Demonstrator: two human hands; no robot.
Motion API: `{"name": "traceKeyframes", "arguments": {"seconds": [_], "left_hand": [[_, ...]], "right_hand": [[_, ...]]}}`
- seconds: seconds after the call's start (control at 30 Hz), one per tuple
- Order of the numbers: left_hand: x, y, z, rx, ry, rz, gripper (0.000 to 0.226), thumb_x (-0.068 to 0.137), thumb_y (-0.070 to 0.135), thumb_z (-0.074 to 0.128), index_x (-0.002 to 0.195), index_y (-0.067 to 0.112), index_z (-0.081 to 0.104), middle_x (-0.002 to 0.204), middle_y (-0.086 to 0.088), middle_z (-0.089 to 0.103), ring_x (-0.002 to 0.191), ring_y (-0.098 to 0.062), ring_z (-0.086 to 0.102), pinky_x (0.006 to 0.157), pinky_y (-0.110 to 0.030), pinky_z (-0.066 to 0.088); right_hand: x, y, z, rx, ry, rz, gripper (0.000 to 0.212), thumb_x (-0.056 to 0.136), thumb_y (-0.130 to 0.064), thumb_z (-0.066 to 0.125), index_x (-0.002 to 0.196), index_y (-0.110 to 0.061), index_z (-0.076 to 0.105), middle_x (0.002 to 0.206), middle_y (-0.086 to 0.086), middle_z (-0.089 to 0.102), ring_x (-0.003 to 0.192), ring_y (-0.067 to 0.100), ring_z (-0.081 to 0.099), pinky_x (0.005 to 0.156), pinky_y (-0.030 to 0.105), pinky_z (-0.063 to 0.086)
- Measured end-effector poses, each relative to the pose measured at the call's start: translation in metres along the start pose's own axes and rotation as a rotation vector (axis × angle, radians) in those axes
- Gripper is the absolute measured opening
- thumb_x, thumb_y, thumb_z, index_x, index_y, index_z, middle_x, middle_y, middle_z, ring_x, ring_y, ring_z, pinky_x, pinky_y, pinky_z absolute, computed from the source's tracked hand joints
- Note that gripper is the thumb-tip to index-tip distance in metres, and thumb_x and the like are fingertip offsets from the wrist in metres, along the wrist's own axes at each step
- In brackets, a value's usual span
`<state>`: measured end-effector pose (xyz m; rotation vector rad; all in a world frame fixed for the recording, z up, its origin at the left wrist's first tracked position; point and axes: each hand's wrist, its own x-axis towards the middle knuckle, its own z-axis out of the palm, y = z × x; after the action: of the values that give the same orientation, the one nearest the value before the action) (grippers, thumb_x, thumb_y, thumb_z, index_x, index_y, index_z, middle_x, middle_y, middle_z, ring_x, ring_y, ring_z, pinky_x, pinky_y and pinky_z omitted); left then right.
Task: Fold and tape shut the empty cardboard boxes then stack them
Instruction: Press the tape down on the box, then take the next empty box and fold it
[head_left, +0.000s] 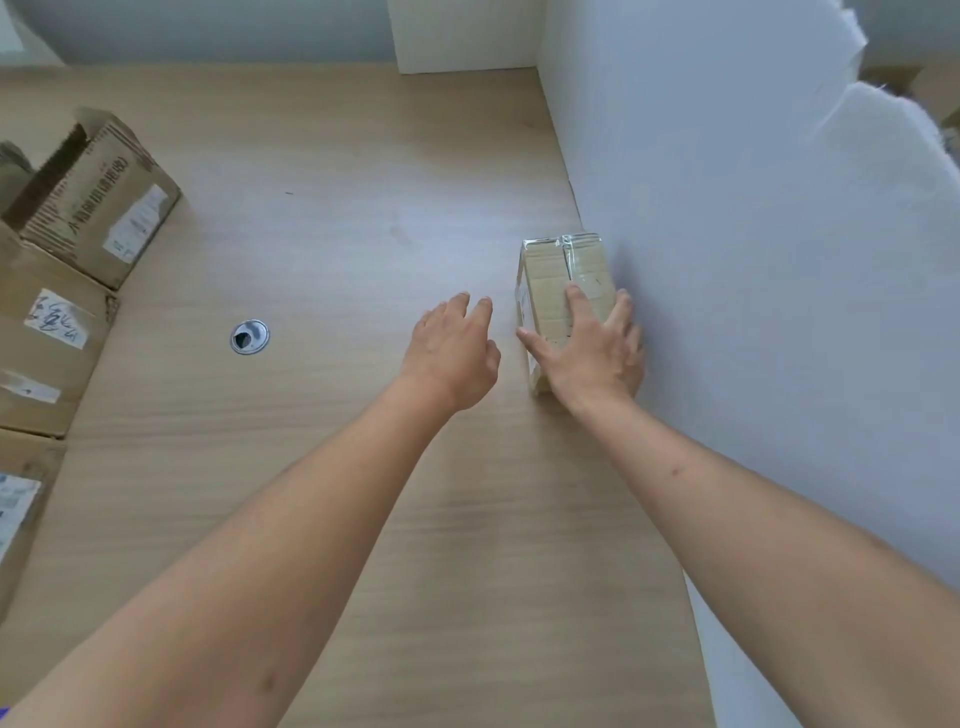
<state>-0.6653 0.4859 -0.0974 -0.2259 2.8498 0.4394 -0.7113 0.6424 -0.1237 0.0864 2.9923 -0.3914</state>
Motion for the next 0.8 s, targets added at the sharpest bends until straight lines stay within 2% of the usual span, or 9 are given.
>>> {"name": "traceKeyframes", "arguments": {"seconds": [0.1,0.2,0.37,0.6,0.8], "left_hand": [[-0.005,0.004,0.001,-0.004,0.003,-0.002,0.055,0.103,0.026,0.045,0.155,0.011,0.034,0.158,-0.017,0.034,0.139,-0.035,0.039,0.115,-0.044,0.03],[-0.016,0.006,-0.007,0.007,0.013,-0.002,0.055,0.104,0.026,0.045,0.156,0.012,0.032,0.159,-0.015,0.033,0.14,-0.034,0.038,0.115,-0.044,0.029],[-0.048,0.0,-0.033,0.019,0.057,0.01,0.055,0.104,0.027,0.046,0.155,0.011,0.034,0.158,-0.016,0.036,0.14,-0.034,0.039,0.115,-0.043,0.03],[-0.123,-0.033,-0.067,0.055,0.106,0.001,0.056,0.104,0.031,0.045,0.156,0.013,0.034,0.16,-0.014,0.035,0.145,-0.031,0.035,0.118,-0.043,0.027],[-0.202,-0.074,-0.093,0.096,0.146,-0.002,0.055,0.104,0.035,0.045,0.155,0.015,0.037,0.16,-0.014,0.037,0.145,-0.033,0.035,0.12,-0.048,0.026]], "right_hand": [[0.004,0.005,0.001,-0.065,-0.009,-0.001,0.085,0.084,-0.085,0.043,0.155,-0.042,0.026,0.166,0.021,0.012,0.147,0.045,0.023,0.119,0.052,0.021],[-0.002,0.002,-0.008,-0.084,0.002,-0.057,0.081,0.092,-0.078,0.039,0.158,-0.034,0.023,0.167,0.021,0.009,0.152,0.045,0.015,0.123,0.054,0.015],[-0.037,-0.018,-0.031,0.016,-0.026,-0.26,0.06,0.098,-0.059,0.047,0.152,-0.032,0.041,0.162,0.016,0.028,0.15,0.039,0.023,0.122,0.051,0.021],[-0.109,-0.055,-0.072,0.043,-0.097,-0.408,0.059,0.101,-0.058,0.042,0.154,-0.031,0.041,0.162,0.013,0.033,0.151,0.031,0.026,0.122,0.045,0.022],[-0.186,-0.086,-0.111,0.044,-0.073,-0.471,0.058,0.101,-0.058,0.04,0.151,-0.03,0.046,0.158,0.009,0.041,0.148,0.027,0.033,0.119,0.046,0.03]]}}
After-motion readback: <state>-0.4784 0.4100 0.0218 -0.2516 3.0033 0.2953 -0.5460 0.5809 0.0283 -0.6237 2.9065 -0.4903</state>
